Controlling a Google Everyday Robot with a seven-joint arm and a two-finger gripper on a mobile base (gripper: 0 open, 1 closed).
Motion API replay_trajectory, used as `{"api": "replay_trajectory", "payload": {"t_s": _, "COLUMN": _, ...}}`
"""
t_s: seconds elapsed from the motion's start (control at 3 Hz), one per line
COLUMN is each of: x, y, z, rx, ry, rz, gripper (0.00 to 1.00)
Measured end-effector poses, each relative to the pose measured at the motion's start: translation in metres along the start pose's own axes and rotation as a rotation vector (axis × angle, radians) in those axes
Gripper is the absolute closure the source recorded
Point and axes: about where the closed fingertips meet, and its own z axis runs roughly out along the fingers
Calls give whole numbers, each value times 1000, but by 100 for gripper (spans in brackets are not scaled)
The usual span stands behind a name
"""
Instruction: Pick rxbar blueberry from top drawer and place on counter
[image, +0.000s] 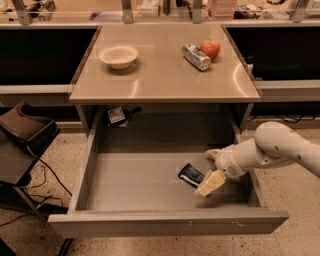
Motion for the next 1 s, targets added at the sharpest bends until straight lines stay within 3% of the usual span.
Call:
{"api": "replay_trajectory", "payload": {"t_s": 0.33, "x": 17, "y": 8, "z": 15, "rx": 56, "ry": 34, "rz": 39, "gripper": 0}}
{"api": "replay_trajectory", "payload": {"t_s": 0.67, "x": 17, "y": 7, "z": 16, "rx": 70, "ry": 34, "rz": 47, "gripper": 0}}
{"api": "replay_trajectory", "payload": {"t_s": 1.0, "x": 17, "y": 7, "z": 16, "rx": 69, "ry": 34, "rz": 47, "gripper": 19}}
